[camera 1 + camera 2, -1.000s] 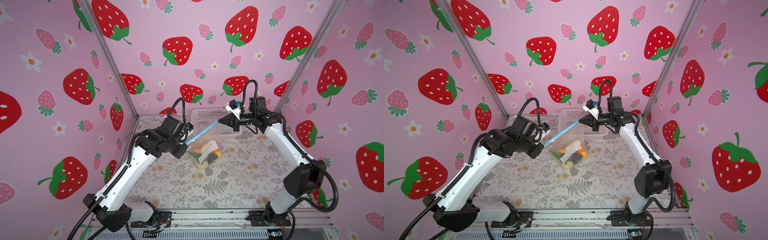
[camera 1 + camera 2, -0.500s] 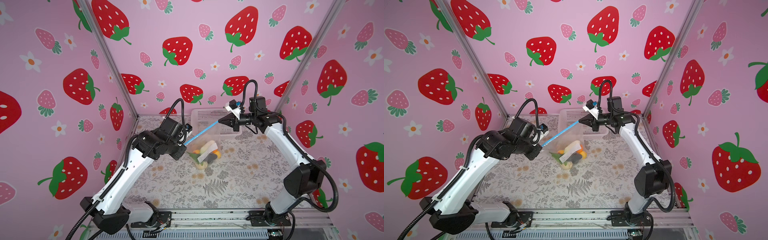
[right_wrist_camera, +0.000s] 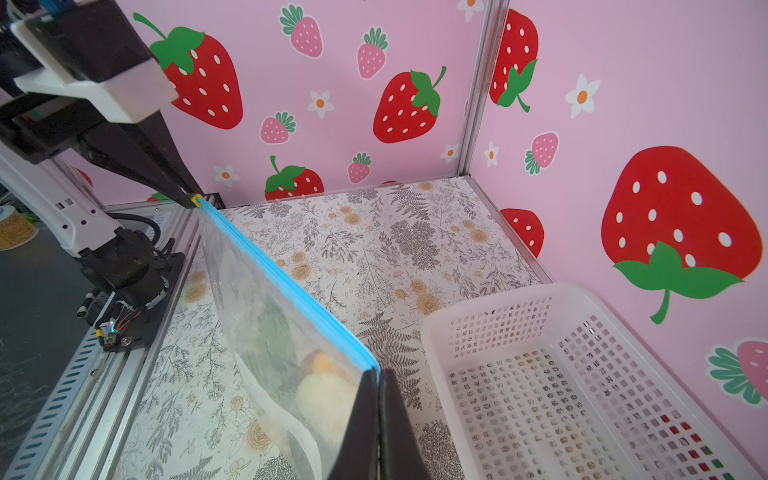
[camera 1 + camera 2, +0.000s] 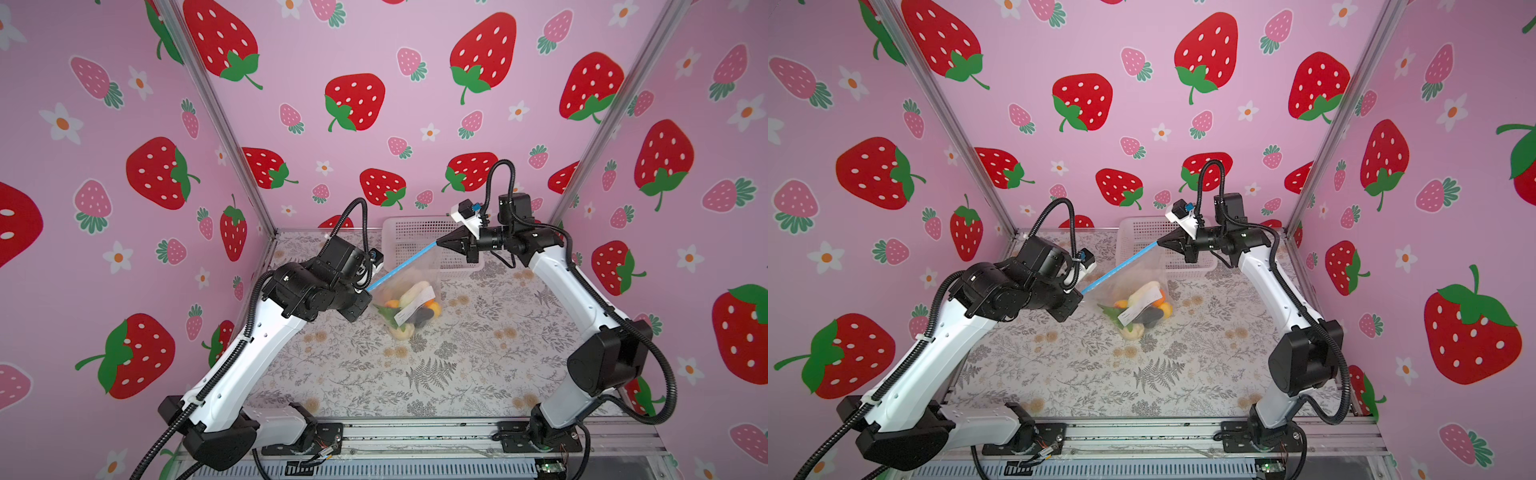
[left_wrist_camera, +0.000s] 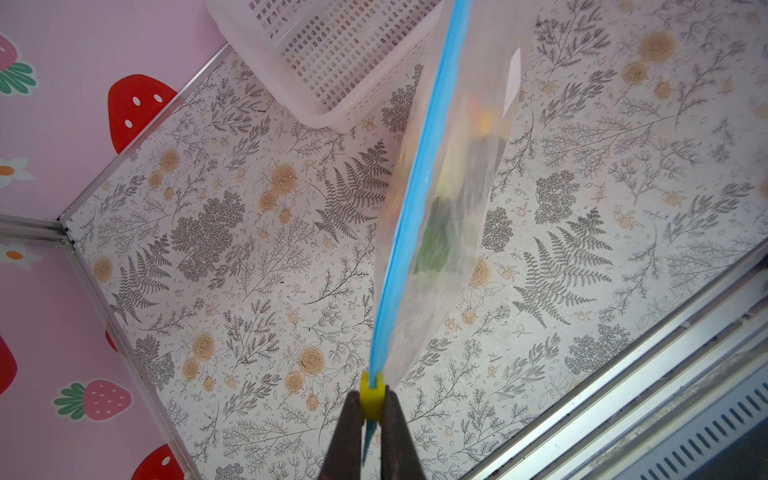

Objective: Place the food in the zip-top bag and seal the zipper
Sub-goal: 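Continue sliding the left gripper along the zipper toward the bag's far corner, then open the right gripper to release the zipper corner while the left gripper holds the bag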

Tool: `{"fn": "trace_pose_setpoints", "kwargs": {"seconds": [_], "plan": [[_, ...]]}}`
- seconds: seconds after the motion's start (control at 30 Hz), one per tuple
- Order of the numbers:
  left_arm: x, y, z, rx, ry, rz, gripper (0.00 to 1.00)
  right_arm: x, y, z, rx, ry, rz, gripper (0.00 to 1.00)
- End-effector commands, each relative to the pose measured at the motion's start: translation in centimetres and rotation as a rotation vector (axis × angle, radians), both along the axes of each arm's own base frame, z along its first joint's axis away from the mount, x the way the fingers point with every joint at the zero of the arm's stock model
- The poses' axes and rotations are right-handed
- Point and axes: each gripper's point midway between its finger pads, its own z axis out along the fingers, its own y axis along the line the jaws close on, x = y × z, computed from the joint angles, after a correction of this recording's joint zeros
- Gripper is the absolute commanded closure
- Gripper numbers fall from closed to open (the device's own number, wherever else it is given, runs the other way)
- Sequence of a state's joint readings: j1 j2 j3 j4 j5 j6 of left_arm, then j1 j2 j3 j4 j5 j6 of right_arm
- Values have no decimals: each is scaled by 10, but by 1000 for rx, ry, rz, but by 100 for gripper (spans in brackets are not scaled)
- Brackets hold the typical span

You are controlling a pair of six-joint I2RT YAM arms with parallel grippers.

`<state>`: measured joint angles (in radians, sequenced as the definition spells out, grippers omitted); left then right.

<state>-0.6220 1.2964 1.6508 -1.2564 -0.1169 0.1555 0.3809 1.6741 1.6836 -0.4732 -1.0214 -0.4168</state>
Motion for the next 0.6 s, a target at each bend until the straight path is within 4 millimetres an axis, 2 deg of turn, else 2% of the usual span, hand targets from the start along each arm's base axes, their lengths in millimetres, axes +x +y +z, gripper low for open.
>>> {"fn": "trace_pose_setpoints", "kwargs": {"seconds": [0.0, 0.27, 0.4, 0.57], "plan": [[-24, 28, -13, 113, 84, 30, 100, 12, -17, 20, 12, -91, -55, 100], [-25, 27, -14, 113, 90, 29, 100, 7, -17, 23, 26, -91, -36, 100], [-25, 21, -14, 87, 101, 18, 97, -6, -11, 30, 49, -98, -1, 100], [-17, 8, -12, 46, 96, 8, 52, -16, -6, 34, 73, -115, 29, 100]]}}
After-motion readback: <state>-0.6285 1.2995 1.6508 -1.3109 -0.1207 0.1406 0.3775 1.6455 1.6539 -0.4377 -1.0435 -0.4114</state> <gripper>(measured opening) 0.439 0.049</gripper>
